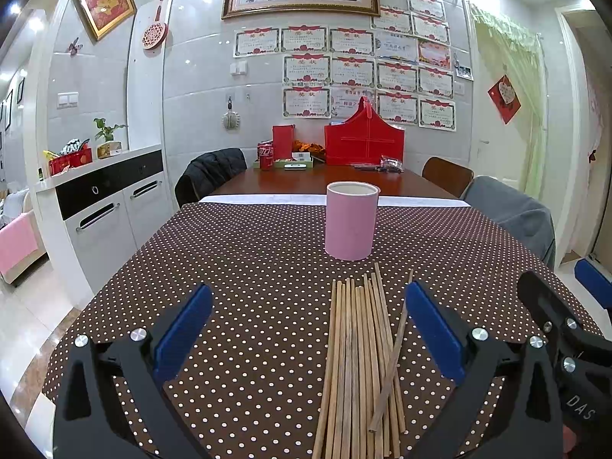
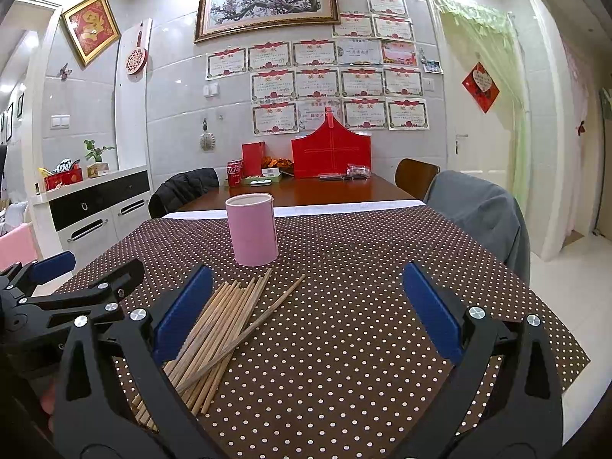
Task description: Organize utensils
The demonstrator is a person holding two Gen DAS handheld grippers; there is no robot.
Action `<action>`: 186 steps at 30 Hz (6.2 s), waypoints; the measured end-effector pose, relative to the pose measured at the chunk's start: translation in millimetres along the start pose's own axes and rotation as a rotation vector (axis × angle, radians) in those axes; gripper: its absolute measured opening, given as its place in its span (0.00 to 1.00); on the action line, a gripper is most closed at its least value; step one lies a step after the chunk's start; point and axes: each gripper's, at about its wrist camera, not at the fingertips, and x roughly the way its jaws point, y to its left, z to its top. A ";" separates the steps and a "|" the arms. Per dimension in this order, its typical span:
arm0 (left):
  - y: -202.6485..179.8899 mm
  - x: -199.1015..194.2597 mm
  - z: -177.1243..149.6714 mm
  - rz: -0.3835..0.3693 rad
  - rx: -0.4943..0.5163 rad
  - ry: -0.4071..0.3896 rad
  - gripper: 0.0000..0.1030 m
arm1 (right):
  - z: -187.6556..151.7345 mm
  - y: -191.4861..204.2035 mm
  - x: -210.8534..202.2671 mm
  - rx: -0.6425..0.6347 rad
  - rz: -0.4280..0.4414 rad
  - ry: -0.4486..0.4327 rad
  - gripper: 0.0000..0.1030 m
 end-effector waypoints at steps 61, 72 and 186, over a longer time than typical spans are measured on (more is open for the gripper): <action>36.3 58.9 -15.5 -0.030 -0.037 0.189 0.96 | -15.3 24.4 52.5 -0.022 -0.037 0.205 0.95; 62.2 92.2 -16.8 -0.111 -0.079 0.260 0.96 | -27.6 32.7 114.4 0.007 -0.116 0.442 0.94; -13.6 135.1 215.4 -0.262 -0.265 -0.367 0.05 | 186.9 -12.8 155.7 0.091 0.051 0.015 0.05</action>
